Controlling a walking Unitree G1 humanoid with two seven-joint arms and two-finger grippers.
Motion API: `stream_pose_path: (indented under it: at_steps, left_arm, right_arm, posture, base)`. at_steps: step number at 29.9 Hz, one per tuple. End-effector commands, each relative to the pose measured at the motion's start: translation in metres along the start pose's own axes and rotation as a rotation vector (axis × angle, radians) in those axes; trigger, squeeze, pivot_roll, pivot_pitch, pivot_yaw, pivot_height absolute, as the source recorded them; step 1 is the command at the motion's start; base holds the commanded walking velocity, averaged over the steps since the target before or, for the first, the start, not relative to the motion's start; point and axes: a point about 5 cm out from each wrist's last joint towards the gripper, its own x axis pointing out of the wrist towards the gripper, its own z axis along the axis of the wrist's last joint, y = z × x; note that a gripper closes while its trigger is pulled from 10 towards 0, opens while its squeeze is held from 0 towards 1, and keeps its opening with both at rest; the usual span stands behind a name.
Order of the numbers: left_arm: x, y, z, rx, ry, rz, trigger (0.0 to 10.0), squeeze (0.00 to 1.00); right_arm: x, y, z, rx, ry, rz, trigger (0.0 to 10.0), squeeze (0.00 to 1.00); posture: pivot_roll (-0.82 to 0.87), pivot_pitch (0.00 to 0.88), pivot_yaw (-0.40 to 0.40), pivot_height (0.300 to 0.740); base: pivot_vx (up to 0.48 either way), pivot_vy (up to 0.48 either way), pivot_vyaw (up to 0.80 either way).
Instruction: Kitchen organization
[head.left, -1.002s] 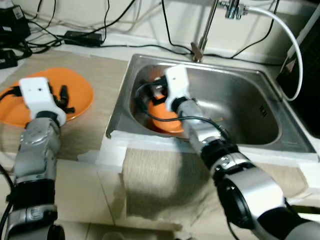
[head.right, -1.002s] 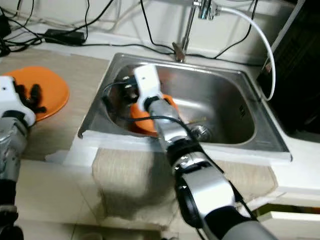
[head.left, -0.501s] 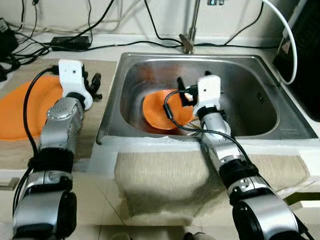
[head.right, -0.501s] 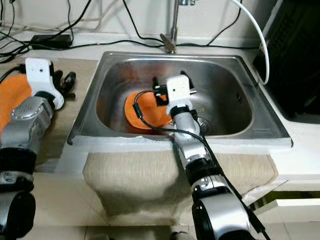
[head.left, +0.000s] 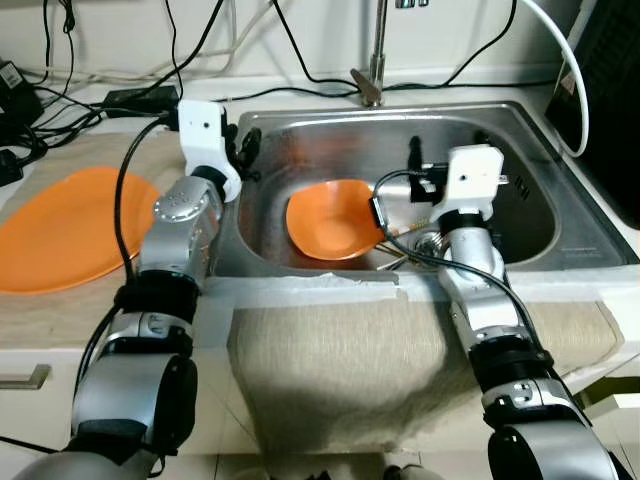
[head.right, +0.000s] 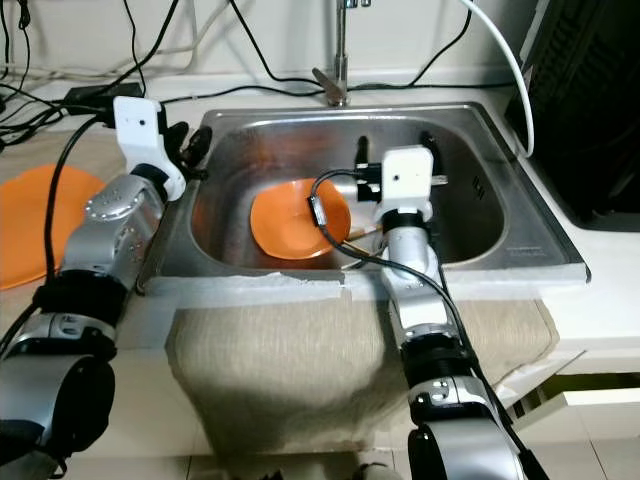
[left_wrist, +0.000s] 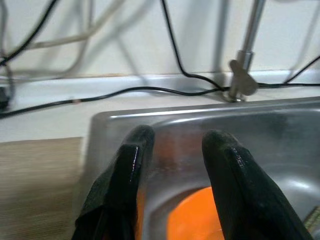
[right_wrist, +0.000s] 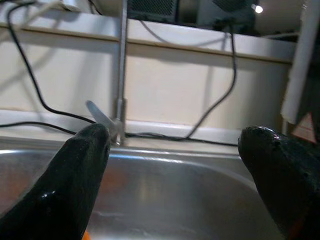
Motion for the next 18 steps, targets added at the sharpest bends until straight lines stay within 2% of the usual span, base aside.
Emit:
stream_pose_path:
  at_steps: [1,4,10,12,18]
  left_arm:
    - [0.000,0.001,-0.001,0.005,0.003,-0.003,10.0,0.00]
    - [0.001,0.002,-0.002,0.015,0.011,-0.003,10.0,0.00]
    - [0.005,0.012,0.018,0.063,-0.029,-0.013,10.0,0.00]
    - [0.004,0.025,0.028,0.090,-0.044,0.020,10.0,0.00]
    - [-0.001,0.041,0.031,0.102,-0.040,0.054,10.0,0.00]
  right_arm:
    - [-0.004,0.000,-0.002,0.013,0.023,-0.009,10.0,0.00]
    - [-0.006,0.002,-0.002,0.012,0.028,-0.005,10.0,0.00]
    - [-0.008,0.002,-0.003,0.007,0.039,0.003,10.0,0.00]
    - [-0.009,0.002,-0.004,0.004,0.045,0.008,10.0,0.00]
    - [-0.008,0.002,-0.004,0.001,0.054,0.016,10.0,0.00]
  posture:
    - [-0.10,0.000,0.113,0.740]
    - [-0.10,0.000,0.113,0.740]
    - [-0.10,0.000,0.106,0.740]
    - [-0.09,0.000,0.103,0.740]
    - [-0.08,0.000,0.092,0.740]
  base:
    - [0.000,0.000,0.00]
    - [0.000,0.000,0.00]
    - [0.000,0.000,0.00]
    - [0.000,0.000,0.00]
    - [0.000,0.000,0.00]
